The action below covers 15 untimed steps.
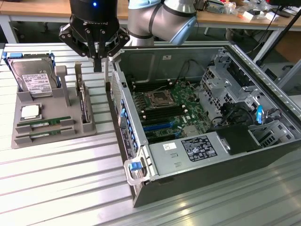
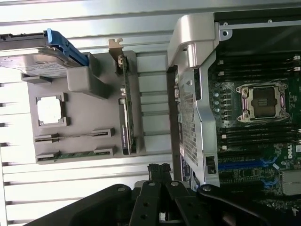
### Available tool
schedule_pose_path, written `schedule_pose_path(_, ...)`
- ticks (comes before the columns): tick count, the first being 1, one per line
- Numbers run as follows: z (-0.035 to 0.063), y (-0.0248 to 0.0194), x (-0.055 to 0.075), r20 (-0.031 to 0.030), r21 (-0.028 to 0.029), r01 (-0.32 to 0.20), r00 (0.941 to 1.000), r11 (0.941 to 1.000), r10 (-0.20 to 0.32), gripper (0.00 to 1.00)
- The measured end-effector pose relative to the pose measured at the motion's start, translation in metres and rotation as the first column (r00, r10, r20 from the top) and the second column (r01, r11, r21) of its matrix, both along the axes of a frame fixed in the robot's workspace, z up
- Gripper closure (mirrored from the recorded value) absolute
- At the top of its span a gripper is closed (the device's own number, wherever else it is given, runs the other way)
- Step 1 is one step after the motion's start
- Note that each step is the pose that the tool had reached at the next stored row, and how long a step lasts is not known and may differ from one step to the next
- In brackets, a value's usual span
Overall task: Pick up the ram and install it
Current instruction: 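Reach for the ram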
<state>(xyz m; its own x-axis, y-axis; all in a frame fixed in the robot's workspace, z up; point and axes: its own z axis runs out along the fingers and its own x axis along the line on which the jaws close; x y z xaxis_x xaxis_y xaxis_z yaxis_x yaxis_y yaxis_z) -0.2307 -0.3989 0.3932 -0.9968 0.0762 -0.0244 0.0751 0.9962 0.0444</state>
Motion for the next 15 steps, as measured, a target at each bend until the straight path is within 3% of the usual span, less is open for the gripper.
schedule_pose_path(15, -0.0001, 0.0, -0.023, 0.0, -0.0001, 0.0, 1.0, 1.0, 0.0, 0.89)
